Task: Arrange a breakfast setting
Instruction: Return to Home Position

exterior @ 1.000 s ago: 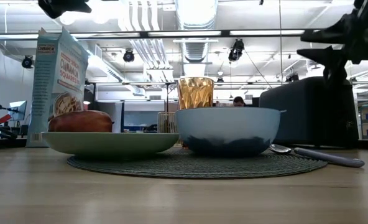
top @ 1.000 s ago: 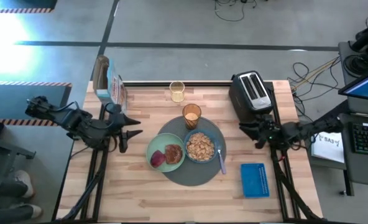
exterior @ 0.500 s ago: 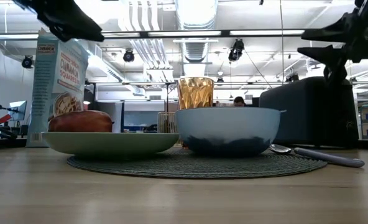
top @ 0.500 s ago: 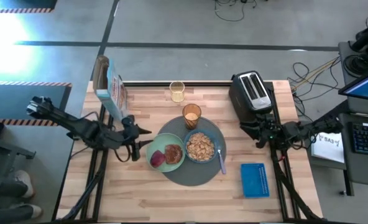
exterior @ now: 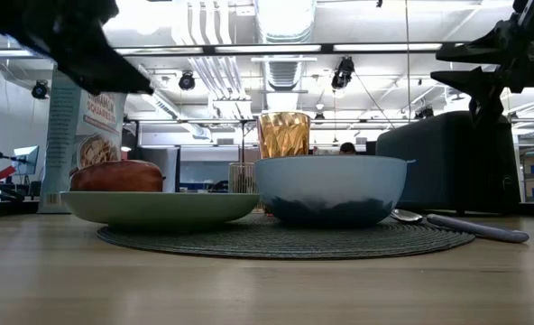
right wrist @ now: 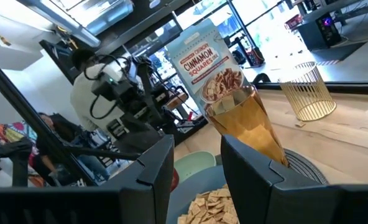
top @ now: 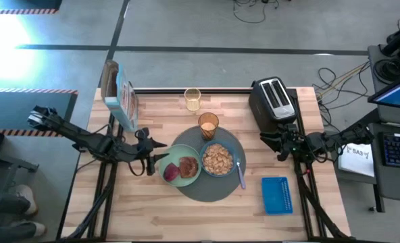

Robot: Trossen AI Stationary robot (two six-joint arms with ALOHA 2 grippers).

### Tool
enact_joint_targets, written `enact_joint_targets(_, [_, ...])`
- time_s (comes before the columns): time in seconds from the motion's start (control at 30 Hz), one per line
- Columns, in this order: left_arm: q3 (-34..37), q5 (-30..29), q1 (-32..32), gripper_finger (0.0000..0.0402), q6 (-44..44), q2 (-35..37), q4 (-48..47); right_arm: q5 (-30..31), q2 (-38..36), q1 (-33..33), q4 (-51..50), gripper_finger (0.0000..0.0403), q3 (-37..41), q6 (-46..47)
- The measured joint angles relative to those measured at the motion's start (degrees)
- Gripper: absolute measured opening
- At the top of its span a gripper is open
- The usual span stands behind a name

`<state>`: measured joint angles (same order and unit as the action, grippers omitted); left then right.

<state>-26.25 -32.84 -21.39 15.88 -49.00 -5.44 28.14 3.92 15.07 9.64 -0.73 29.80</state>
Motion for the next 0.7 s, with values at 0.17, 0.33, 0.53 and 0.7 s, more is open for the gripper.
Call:
enact_joint_targets(0.17, [7.61, 0.10, 1.05, 0.0155, -1.30, 7.58, 6.05, 0.00, 0.00, 0.00, 0.02, 0.0123, 0.00, 0.00])
enact_joint_targets(0.33, [19.37, -0.24, 2.39, 0.0155, -7.25, 20.76, 16.93, 0.00, 0.00, 0.00, 0.01, 0.0123, 0.00, 0.04])
enact_joint_targets(0.53, [25.49, -0.12, 3.08, 0.0155, -12.61, 34.80, 14.71, 0.00, 0.00, 0.00, -0.01, 0.0123, 0.00, 0.04])
enact_joint_targets(0.7, [25.65, -0.17, 3.12, 0.0155, -14.43, 44.88, 11.02, 0.17, -0.02, 0.00, 0.01, 0.0123, 0.00, 0.02])
